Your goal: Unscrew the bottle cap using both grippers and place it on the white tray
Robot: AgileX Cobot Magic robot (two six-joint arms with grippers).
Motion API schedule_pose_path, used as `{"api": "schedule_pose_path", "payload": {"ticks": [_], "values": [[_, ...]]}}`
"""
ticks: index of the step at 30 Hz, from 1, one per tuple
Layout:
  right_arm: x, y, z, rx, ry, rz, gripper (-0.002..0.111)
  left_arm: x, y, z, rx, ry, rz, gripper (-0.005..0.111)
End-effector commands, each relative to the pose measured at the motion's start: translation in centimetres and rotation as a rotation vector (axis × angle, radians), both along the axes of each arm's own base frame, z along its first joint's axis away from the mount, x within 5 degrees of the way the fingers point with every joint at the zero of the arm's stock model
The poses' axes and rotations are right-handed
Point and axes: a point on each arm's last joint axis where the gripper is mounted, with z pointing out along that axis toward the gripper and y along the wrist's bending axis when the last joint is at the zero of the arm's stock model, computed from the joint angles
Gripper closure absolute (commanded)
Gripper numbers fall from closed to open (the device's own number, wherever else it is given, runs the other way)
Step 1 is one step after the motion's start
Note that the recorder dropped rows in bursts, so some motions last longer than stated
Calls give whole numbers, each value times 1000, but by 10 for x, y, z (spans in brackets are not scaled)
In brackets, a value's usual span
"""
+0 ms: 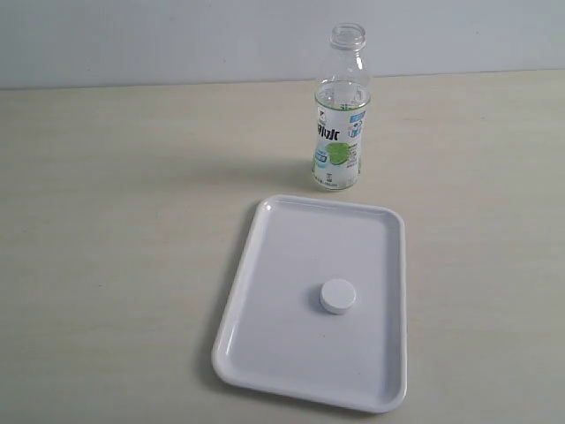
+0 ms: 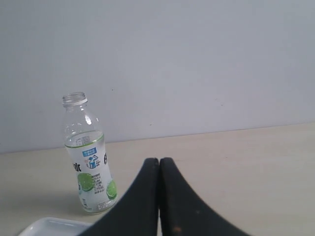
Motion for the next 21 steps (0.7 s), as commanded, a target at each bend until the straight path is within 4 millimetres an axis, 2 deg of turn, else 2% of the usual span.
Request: {"api": "schedule_pose_path", "payload": {"ticks": [1,17,21], "values": [[0,0,-1,0,-6,-7,108,1,8,-7,-61,77,71,107],[0,0,0,4,-13,-7,108,1,6,-5,-55,56,49,107],[0,0,0,4,-13,-7,108,1,8,-7,-106,77,73,107]]}}
